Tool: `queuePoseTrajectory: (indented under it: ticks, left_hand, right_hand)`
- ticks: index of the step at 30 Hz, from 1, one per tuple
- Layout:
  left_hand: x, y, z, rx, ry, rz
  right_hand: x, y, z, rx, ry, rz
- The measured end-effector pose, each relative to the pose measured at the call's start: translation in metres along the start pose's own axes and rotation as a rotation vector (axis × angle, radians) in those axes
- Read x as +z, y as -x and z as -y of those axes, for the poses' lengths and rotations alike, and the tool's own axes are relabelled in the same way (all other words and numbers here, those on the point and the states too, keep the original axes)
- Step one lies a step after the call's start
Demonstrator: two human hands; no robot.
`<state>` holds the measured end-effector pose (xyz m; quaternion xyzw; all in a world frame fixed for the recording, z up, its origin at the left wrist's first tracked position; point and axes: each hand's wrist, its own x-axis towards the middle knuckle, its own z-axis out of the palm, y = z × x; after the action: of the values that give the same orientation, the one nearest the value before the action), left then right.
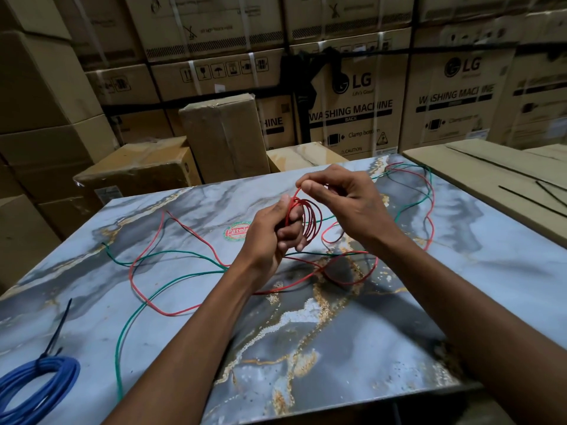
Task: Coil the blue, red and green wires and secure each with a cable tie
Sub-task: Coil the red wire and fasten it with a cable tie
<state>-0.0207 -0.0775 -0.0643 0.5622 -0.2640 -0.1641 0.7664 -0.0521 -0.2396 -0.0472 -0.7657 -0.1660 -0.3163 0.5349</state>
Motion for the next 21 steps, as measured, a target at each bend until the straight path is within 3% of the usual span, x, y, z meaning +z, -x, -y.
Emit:
queuePoseTrajectory:
  ticks: [9, 15, 21]
  left_hand:
    - [0.005, 0.003, -0.005, -0.049, 0.08, 0.02]
    - [-0.004, 0.007, -0.012, -0.126, 0.336, -0.115]
    - [-0.008, 0.007, -0.019, -0.079, 0.495, -0.189]
  right_hand:
    - [0.002, 0.002, 0.003, 0.129, -0.227, -0.048]
    - [0.02, 0.01, -0.001, 0.242, 0.006, 0.175]
    - [0.013, 0.008, 0.005, 0.35, -0.328, 0.321]
